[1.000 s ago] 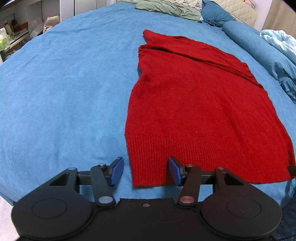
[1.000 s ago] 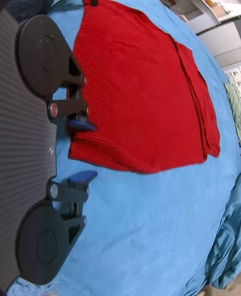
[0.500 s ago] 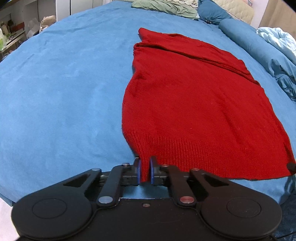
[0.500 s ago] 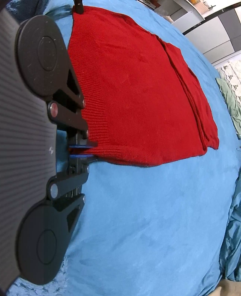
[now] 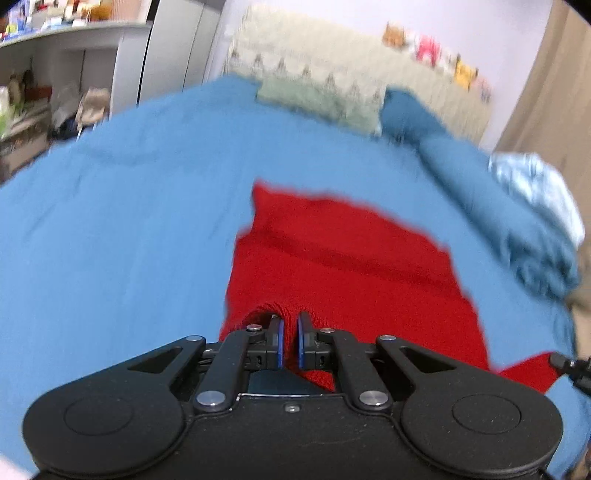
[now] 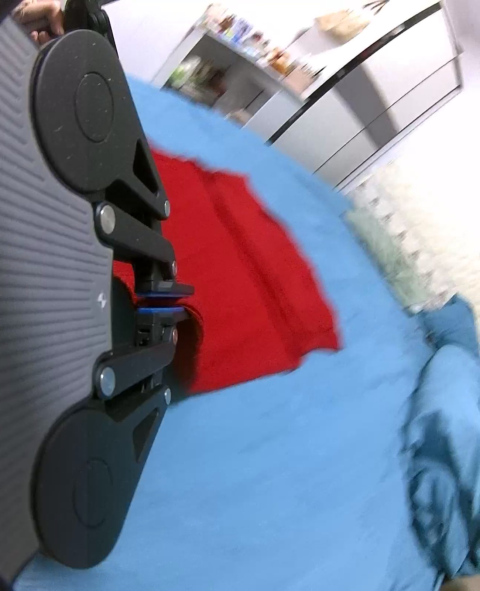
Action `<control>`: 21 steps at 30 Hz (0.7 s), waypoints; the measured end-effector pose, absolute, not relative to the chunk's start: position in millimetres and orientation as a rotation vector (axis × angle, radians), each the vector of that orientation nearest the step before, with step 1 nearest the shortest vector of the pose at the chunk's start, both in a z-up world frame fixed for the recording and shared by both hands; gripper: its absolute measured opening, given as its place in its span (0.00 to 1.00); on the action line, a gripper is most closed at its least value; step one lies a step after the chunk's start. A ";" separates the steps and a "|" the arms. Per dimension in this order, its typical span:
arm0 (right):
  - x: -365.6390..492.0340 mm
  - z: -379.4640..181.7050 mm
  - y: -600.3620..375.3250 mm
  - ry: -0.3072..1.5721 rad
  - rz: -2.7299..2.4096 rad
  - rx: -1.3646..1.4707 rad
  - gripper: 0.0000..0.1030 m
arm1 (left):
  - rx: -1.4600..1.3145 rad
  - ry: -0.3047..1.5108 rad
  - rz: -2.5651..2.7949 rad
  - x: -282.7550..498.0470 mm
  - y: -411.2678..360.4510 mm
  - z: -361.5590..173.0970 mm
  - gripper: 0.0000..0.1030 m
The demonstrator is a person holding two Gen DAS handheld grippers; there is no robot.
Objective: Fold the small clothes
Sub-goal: 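Grasp the sweater hem with both grippers and lift it toward the collar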
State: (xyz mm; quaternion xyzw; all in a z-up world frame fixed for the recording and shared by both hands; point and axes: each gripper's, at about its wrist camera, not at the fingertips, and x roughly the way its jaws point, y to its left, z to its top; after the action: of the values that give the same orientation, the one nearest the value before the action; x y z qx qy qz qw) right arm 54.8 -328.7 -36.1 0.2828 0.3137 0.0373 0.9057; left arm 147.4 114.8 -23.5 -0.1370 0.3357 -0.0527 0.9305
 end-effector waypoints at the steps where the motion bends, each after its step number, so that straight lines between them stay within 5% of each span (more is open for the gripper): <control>1: 71.3 -26.5 -333.5 0.627 0.089 0.595 0.20 | -0.288 0.669 -0.108 165.2 114.1 -13.8 0.07; 9: 258.0 14.1 -369.3 0.553 0.111 0.683 0.20 | -0.245 0.616 -0.047 357.6 87.7 17.4 0.07; 15: 395.2 -59.3 -376.1 0.609 0.016 0.619 0.20 | -0.288 0.698 0.008 466.1 77.9 -68.7 0.07; 21: 440.1 -121.6 -381.7 0.640 -0.031 0.669 0.20 | -0.322 0.720 0.039 507.9 85.9 -111.2 0.07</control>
State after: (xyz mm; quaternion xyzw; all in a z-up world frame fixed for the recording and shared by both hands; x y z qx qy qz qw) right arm 440.1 -381.7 -121.6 0.3228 0.3089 -0.0152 0.8945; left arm 507.9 85.9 -111.2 -0.1570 0.3505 0.0189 0.9231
